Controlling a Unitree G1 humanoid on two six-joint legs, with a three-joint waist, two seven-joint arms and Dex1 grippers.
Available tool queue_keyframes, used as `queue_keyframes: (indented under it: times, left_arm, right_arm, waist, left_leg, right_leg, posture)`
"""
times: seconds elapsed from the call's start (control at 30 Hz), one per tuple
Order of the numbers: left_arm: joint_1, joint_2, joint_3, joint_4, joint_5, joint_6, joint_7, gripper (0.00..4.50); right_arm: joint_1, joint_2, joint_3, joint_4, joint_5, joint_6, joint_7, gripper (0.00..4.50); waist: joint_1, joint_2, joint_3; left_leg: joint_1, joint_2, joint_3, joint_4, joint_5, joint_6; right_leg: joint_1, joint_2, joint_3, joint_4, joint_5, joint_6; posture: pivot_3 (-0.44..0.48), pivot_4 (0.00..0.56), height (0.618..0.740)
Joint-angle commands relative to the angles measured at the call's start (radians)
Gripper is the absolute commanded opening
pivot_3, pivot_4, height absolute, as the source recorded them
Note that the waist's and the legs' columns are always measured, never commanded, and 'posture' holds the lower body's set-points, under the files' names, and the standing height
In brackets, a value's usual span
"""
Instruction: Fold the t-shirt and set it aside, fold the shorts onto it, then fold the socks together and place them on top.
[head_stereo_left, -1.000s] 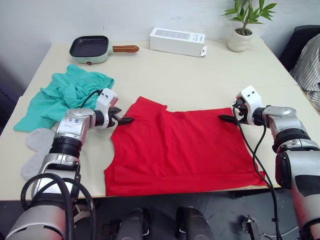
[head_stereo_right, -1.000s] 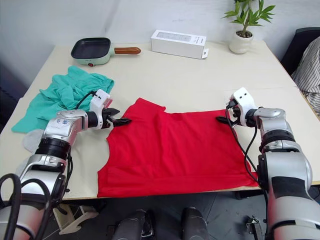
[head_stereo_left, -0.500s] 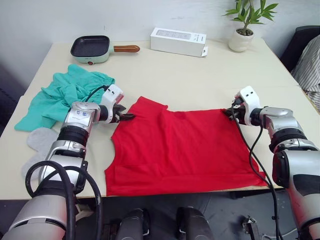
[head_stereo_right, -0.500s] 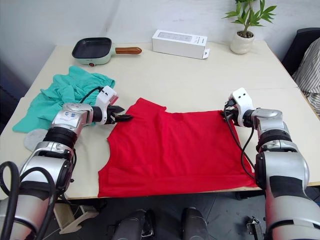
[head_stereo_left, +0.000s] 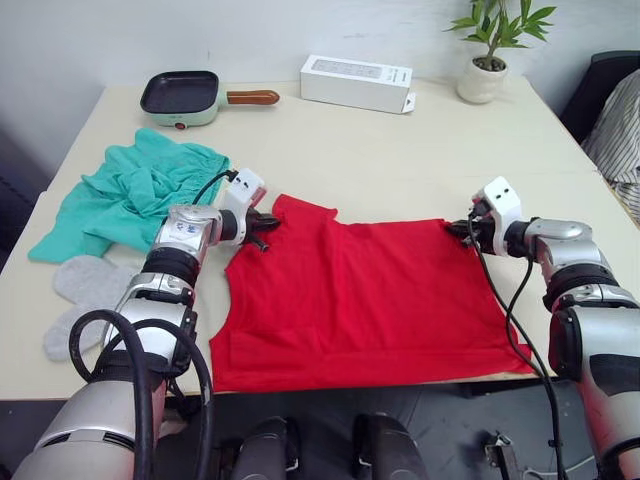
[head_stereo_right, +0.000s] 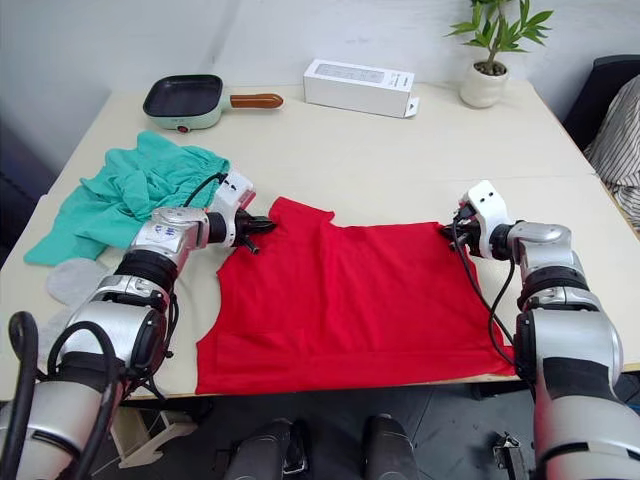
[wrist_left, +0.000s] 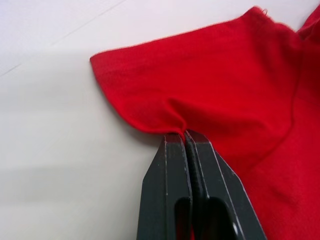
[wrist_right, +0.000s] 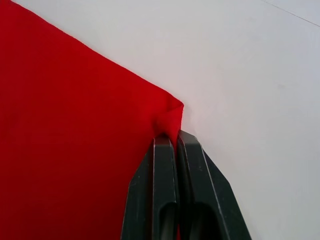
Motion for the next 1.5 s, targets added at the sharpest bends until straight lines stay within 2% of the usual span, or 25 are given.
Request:
queue_keyframes:
  times: [0.03, 0.23, 0.53, 0.67, 0.8, 1.03, 1.2, 1.37, 1.4, 1.5]
  left_arm:
    - [0.016, 0.031, 0.064, -0.029, -0.051, -0.035, -0.026, 0.04]
    - [0.073, 0.087, 0.075, -0.128, -0.065, -0.061, -0.121, 0.04]
    - [0.151, 0.125, 0.076, -0.281, -0.072, -0.089, -0.136, 0.04]
    - [0.226, 0.160, 0.079, -0.426, -0.091, -0.045, -0.164, 0.04]
    - [0.350, 0.201, 0.094, -0.631, -0.125, 0.027, -0.172, 0.04]
    - [0.578, 0.272, 0.109, -0.958, -0.168, 0.139, -0.156, 0.04]
    - [0.664, 0.270, 0.108, -1.038, -0.159, 0.169, -0.094, 0.04]
    - [0.690, 0.281, 0.101, -1.075, -0.194, 0.232, -0.112, 0.04]
    - [0.686, 0.291, 0.105, -1.080, -0.213, 0.261, -0.129, 0.43]
    - [0.665, 0.337, 0.111, -1.098, -0.278, 0.371, -0.196, 1.24]
  right_arm:
    - [0.012, -0.030, -0.035, -0.023, 0.027, -0.033, 0.015, 0.00]
    - [0.011, -0.059, -0.075, -0.039, 0.063, -0.059, 0.076, 0.00]
    - [0.028, -0.099, -0.147, -0.061, 0.134, -0.074, 0.130, 0.00]
    - [0.054, -0.126, -0.173, -0.087, 0.170, -0.068, 0.190, 0.00]
    - [0.114, -0.151, -0.205, -0.129, 0.218, -0.066, 0.267, 0.00]
    - [0.264, -0.160, -0.211, -0.224, 0.252, -0.058, 0.302, 0.00]
    - [0.393, -0.123, -0.209, -0.313, 0.269, -0.071, 0.249, 0.00]
    - [0.458, -0.123, -0.195, -0.378, 0.270, -0.052, 0.222, 0.00]
    - [0.472, -0.133, -0.189, -0.399, 0.274, -0.035, 0.247, 0.41]
    - [0.505, -0.163, -0.178, -0.455, 0.270, -0.035, 0.284, 1.29]
  waist:
    - [-0.003, 0.000, 0.000]
    - [-0.007, 0.000, 0.000]
    - [-0.008, -0.001, 0.000]
    - [-0.009, -0.001, 0.000]
    - [-0.009, 0.000, 0.000]
    - [-0.009, 0.000, 0.000]
    - [-0.001, 0.000, 0.000]
    - [0.001, 0.000, 0.000]
    - [0.001, 0.000, 0.000]
    - [0.003, 0.000, 0.000]
  left_leg:
    - [0.000, 0.000, 0.000, 0.000, 0.000, 0.000]
    - [0.000, 0.000, 0.000, -0.001, 0.000, 0.000]
    - [0.000, 0.000, 0.000, -0.001, 0.000, 0.000]
    - [0.000, 0.000, 0.000, -0.001, 0.000, 0.000]
    - [0.000, 0.000, 0.000, -0.001, 0.000, 0.000]
    - [0.000, 0.001, 0.000, -0.001, 0.000, -0.001]
    - [0.000, 0.001, 0.000, 0.000, -0.001, -0.001]
    - [0.001, 0.001, 0.000, 0.000, -0.001, -0.001]
    - [0.001, 0.001, 0.000, 0.000, -0.001, -0.001]
    - [0.001, 0.001, -0.001, 0.000, -0.001, -0.002]
  right_leg:
    - [0.000, 0.000, 0.000, 0.000, 0.000, 0.000]
    - [-0.001, 0.000, 0.000, 0.000, 0.000, 0.000]
    - [-0.001, 0.000, 0.000, 0.000, 0.000, 0.000]
    - [-0.001, 0.000, 0.000, 0.000, 0.000, 0.000]
    - [-0.001, 0.000, 0.001, -0.001, 0.000, 0.000]
    - [0.000, 0.000, 0.010, -0.001, 0.000, 0.000]
    - [0.000, -0.001, 0.011, -0.004, 0.000, 0.000]
    - [0.000, -0.002, 0.011, -0.005, 0.000, 0.000]
    - [0.000, -0.003, 0.011, -0.006, 0.000, 0.000]
    - [0.000, -0.002, 0.011, -0.005, 0.000, 0.000]
  posture:
    - [0.000, 0.150, 0.740]
    - [0.000, 0.150, 0.740]
    - [0.000, 0.150, 0.740]
    - [0.000, 0.150, 0.740]
    - [0.000, 0.150, 0.740]
    - [0.000, 0.150, 0.740]
    - [0.000, 0.150, 0.740]
    - [0.000, 0.150, 0.740]
    - [0.000, 0.150, 0.740]
    - [0.000, 0.150, 0.740]
